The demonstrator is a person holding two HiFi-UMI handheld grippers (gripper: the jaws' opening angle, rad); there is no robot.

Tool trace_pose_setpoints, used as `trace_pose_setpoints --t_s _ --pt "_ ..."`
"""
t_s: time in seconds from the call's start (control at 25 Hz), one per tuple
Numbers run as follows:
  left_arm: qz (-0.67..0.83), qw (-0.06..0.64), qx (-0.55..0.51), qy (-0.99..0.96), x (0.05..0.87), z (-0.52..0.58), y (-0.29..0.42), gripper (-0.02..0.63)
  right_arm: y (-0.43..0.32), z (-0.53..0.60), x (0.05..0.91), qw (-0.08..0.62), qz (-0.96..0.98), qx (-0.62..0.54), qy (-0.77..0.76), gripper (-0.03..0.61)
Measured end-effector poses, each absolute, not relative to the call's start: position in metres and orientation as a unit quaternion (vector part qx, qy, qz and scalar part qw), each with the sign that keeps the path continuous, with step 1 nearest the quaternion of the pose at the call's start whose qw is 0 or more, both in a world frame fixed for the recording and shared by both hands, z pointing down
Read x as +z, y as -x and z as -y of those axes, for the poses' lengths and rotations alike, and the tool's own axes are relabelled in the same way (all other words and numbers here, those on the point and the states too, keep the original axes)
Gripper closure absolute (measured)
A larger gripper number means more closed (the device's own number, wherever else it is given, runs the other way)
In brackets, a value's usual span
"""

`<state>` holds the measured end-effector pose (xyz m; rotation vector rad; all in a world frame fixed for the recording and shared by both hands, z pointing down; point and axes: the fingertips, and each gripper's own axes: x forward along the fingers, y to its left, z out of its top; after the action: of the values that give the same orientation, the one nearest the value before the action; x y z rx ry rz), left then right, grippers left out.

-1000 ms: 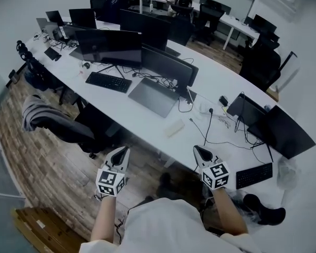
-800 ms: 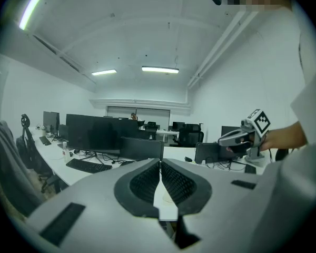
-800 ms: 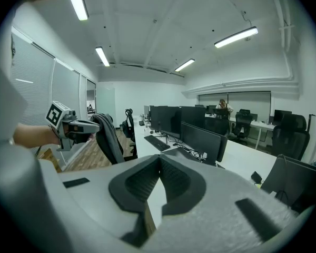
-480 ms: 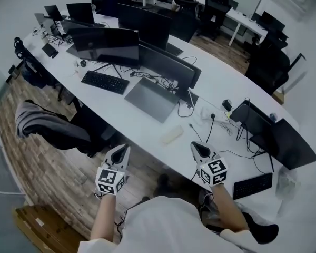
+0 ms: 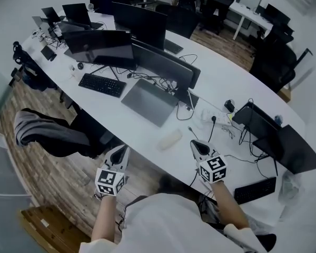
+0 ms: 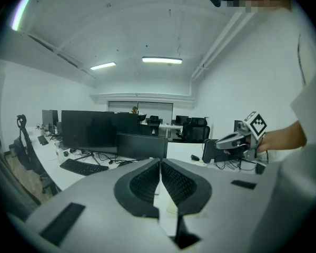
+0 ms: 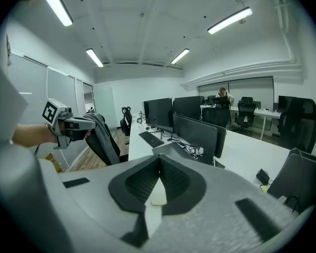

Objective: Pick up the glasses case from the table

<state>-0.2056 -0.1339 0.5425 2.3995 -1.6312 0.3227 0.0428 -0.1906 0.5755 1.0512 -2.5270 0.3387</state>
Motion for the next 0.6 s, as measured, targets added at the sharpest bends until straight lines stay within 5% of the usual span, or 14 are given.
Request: trace_pose_setpoints --t_s 0.6 --pt "0.526 0.115 0.121 -0.834 0.549 0.177 0.164 0.603 -0.079 0.217 0.583 0.193 0.886 0.138 -0.399 0.578"
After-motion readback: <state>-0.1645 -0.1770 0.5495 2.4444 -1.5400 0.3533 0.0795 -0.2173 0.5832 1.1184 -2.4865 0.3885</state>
